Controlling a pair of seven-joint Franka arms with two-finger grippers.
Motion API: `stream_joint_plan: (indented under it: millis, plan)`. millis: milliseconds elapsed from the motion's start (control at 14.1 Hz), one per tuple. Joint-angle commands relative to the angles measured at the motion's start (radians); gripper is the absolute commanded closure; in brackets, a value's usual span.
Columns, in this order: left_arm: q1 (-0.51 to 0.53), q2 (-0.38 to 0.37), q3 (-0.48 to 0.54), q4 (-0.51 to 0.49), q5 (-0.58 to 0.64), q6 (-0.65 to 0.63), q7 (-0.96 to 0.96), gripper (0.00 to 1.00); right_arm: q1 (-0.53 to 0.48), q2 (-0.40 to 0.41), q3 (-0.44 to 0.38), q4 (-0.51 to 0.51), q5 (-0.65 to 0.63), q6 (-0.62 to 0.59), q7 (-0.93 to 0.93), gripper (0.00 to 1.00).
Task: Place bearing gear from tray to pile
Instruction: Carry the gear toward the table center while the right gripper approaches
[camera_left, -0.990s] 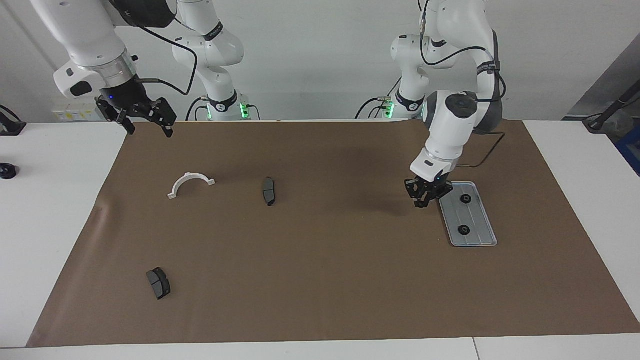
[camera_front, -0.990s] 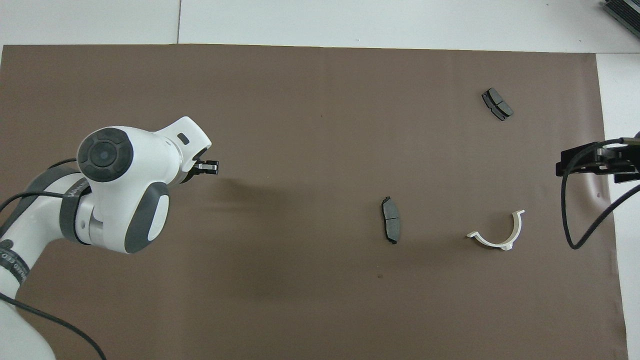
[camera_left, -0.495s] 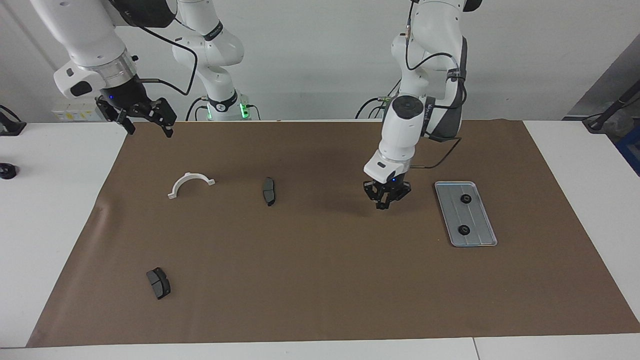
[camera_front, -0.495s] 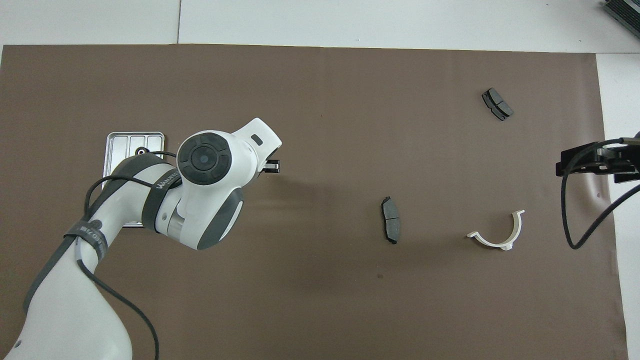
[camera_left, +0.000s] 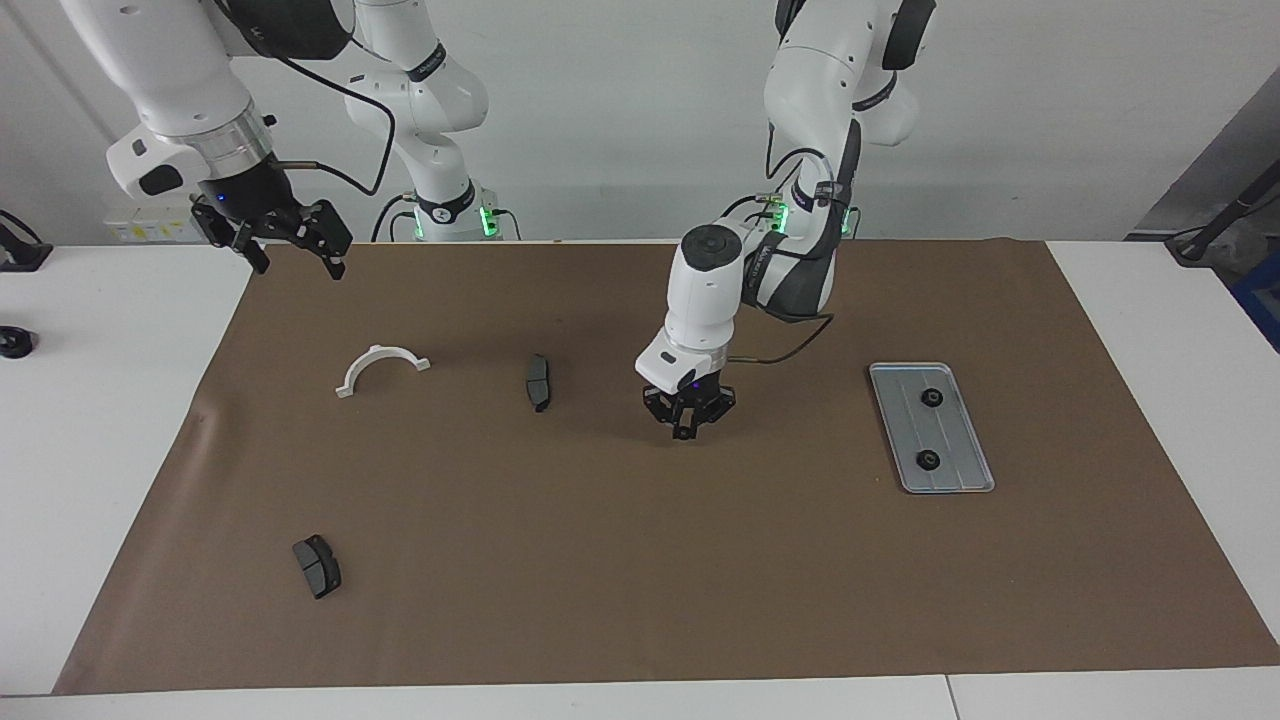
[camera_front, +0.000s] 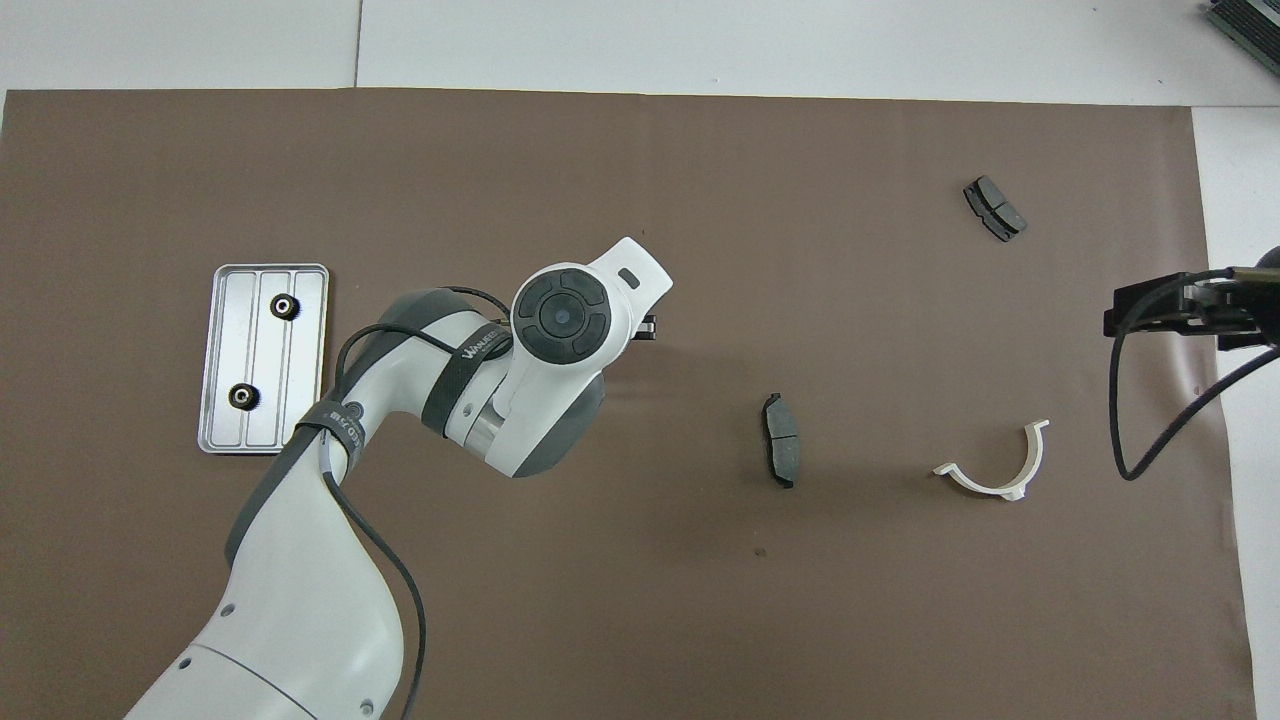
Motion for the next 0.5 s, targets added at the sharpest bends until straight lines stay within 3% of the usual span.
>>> stream_joint_plan:
  millis: [0, 424]
  plan:
    - [0.007, 0.026, 0.016, 0.025, 0.020, 0.054, -0.016, 1.00, 0.000, 0.008, 0.004, -0.033, 0.021, 0.068, 0.012, 0.00]
    - [0.049, 0.043, 0.016, 0.023, 0.023, 0.137, -0.015, 1.00, 0.079, 0.168, 0.004, -0.012, 0.024, 0.262, 0.018, 0.00]
